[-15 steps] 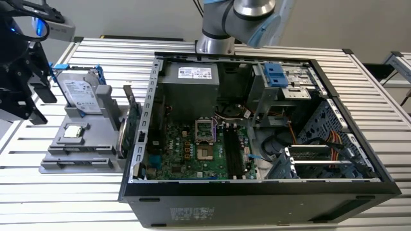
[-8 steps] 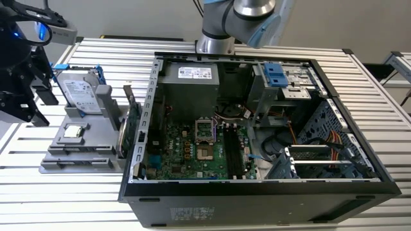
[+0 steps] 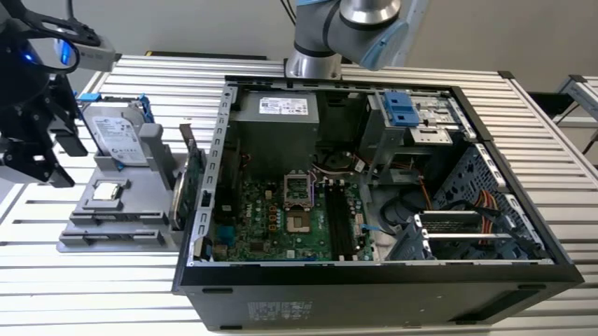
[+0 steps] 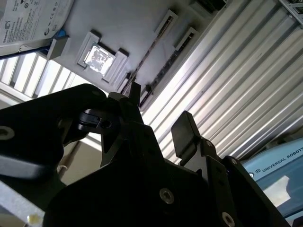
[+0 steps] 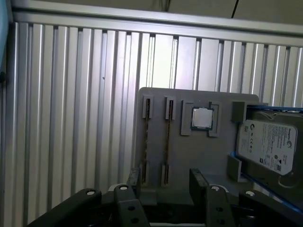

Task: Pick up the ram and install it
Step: 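Pick up the ram and move it above insertion slot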

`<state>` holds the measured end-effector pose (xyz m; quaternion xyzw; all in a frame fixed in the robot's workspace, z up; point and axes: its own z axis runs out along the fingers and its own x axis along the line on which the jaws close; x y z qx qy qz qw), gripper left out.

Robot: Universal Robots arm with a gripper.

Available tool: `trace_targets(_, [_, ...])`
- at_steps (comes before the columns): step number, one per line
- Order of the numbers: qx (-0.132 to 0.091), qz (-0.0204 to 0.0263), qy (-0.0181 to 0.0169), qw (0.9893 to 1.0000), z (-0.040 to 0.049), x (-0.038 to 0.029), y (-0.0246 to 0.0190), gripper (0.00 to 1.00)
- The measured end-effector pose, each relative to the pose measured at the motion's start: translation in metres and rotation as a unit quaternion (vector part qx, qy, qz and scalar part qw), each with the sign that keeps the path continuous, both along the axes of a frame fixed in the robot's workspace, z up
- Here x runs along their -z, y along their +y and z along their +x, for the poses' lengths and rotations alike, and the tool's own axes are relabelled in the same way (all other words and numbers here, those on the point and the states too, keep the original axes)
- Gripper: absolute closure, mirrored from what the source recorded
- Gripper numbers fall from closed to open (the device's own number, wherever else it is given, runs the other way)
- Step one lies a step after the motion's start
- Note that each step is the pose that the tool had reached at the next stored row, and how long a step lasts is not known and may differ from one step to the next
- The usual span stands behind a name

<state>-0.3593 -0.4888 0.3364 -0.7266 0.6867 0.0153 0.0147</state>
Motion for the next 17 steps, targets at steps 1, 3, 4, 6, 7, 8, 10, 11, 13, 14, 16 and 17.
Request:
trace_targets(1, [0.000,0.0000,0.0000,1.0000,0.0001,0.0007,-0.0001,0.00])
trace_targets(3, [0.000,0.0000,0.0001,1.0000,0.0001,0.0021,-0.0002,0.00])
trace_targets(4, [0.000,0.0000,0.0000,1.0000,0.0002,0.0029,-0.0002,0.00])
trace_targets(6, [0.000,0.0000,0.0001,1.0000,0.0003,0.0044,-0.0002,0.00])
trace_targets(7, [0.000,0.0000,0.0001,1.0000,0.0003,0.0052,-0.0003,0.00])
trace_targets(8, [0.000,0.0000,0.0000,1.0000,0.0003,0.0060,-0.0003,0.00])
trace_targets(10, [0.000,0.0000,0.0000,1.0000,0.0004,0.0076,-0.0004,0.00])
trace_targets(11, [0.000,0.0000,0.0000,1.0000,0.0004,0.0083,-0.0003,0.00])
trace_targets(13, [0.000,0.0000,0.0000,1.0000,0.0004,0.0099,-0.0003,0.00])
trace_targets(14, [0.000,0.0000,0.0000,1.0000,0.0004,0.0109,-0.0003,0.00])
trace_targets(16, [0.000,0.0000,0.0000,1.0000,0.0005,0.0125,-0.0004,0.00])
trace_targets(17, [0.000,0.0000,0.0000,1.0000,0.0005,0.0133,-0.0004,0.00])
